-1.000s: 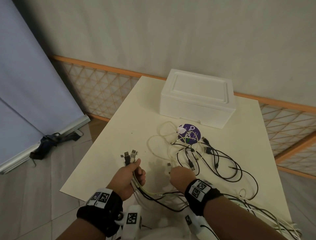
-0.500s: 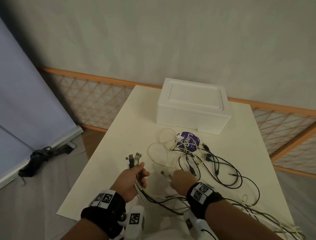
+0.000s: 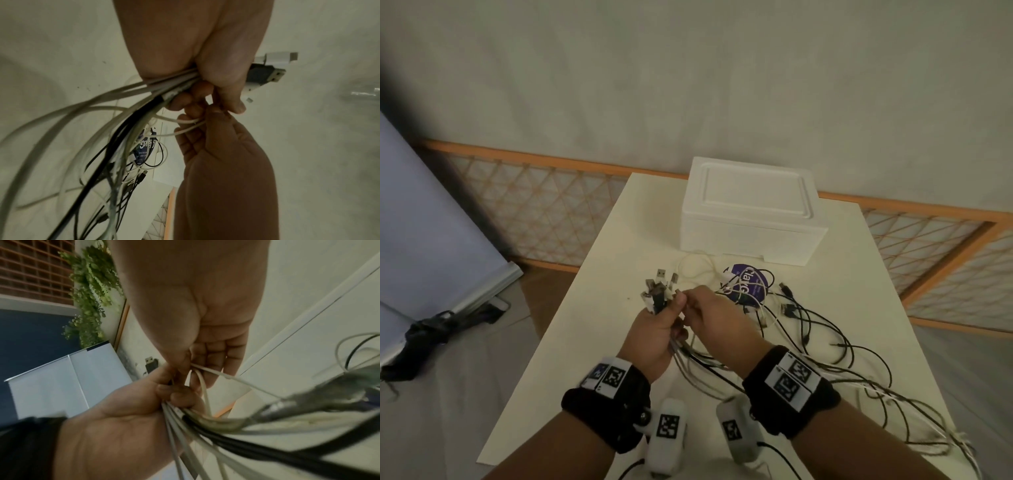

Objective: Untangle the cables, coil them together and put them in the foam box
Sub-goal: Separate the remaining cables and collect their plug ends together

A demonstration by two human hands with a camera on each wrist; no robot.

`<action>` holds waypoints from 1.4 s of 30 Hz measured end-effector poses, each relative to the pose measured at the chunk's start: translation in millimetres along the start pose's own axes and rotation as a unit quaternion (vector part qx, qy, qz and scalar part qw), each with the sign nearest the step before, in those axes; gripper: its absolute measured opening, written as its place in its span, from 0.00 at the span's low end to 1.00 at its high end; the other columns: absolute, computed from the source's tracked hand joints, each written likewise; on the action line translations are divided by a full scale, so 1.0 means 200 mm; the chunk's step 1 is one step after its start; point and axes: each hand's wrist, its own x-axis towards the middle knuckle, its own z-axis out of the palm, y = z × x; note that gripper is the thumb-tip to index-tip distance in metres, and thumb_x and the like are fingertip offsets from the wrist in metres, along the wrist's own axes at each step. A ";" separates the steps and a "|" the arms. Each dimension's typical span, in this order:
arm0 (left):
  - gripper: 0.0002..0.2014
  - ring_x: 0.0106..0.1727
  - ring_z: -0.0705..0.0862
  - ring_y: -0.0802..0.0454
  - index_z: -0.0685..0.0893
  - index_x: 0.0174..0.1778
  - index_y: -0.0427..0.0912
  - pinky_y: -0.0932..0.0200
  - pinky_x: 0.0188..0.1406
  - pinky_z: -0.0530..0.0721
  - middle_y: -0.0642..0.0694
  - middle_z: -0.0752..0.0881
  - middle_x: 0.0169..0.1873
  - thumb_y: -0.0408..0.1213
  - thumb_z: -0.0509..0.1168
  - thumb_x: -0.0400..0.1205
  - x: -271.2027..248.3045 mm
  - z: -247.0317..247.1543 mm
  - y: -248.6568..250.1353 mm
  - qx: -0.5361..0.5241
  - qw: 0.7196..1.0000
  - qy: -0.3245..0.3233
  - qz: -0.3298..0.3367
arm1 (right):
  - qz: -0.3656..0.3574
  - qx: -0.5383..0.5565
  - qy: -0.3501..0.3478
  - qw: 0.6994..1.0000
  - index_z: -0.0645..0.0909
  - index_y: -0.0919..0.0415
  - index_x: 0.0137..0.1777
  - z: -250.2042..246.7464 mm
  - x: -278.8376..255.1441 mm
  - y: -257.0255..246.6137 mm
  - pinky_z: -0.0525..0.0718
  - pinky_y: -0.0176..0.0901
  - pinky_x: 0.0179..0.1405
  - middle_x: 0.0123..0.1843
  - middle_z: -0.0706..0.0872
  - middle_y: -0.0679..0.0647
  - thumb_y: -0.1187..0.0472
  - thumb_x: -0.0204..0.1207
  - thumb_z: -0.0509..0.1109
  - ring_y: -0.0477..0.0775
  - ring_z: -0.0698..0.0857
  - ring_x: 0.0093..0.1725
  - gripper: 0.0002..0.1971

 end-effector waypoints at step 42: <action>0.25 0.37 0.88 0.46 0.79 0.22 0.40 0.52 0.46 0.86 0.45 0.79 0.20 0.42 0.56 0.87 0.00 -0.14 0.14 -0.005 0.996 -0.081 0.031 | 0.007 -0.187 -0.076 0.979 0.74 0.55 0.54 0.04 0.05 -0.01 0.76 0.46 0.36 0.38 0.78 0.51 0.59 0.75 0.62 0.55 0.77 0.38 0.08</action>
